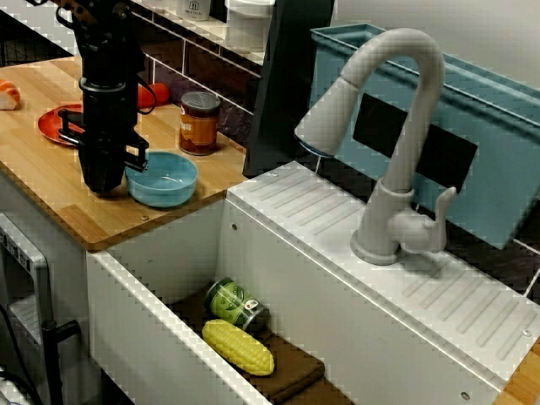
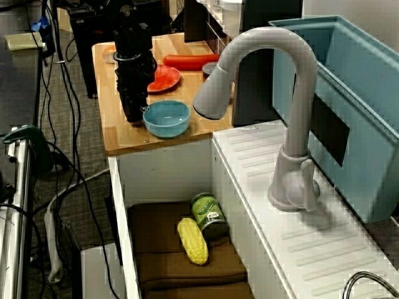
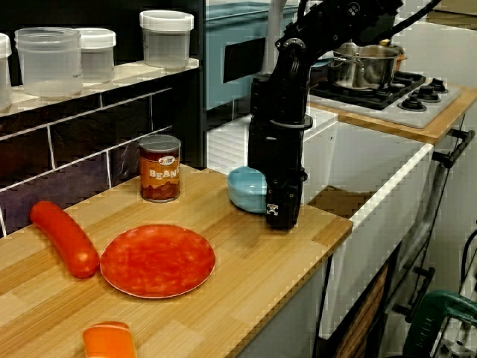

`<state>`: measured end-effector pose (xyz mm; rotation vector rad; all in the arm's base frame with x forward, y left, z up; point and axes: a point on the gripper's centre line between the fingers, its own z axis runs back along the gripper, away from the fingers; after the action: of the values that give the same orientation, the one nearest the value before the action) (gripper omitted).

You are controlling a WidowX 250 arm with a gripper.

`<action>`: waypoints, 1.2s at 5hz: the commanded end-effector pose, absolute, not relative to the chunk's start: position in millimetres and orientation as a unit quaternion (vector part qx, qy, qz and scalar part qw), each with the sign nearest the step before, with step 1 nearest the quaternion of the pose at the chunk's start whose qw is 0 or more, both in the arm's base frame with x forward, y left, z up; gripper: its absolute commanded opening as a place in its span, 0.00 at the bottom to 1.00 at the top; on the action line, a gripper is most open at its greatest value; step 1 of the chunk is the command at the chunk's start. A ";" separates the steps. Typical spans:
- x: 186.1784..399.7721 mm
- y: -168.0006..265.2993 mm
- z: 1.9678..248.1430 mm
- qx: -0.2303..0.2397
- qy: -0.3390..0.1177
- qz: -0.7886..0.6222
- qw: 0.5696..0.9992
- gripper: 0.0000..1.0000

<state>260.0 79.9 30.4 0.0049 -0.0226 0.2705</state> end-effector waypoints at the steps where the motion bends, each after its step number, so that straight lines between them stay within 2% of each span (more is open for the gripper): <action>1: 255.0 86.9 48.9 0.007 -0.009 0.122 0.993 0.00; 3: 243.7 95.3 75.8 -0.033 0.007 0.095 0.995 0.00; 4: 236.2 85.7 84.2 -0.030 0.004 0.081 0.996 0.00; 6: 230.3 56.8 85.8 -0.031 -0.001 0.077 0.997 0.00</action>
<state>229.9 59.1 76.6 -0.0706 0.0435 0.1588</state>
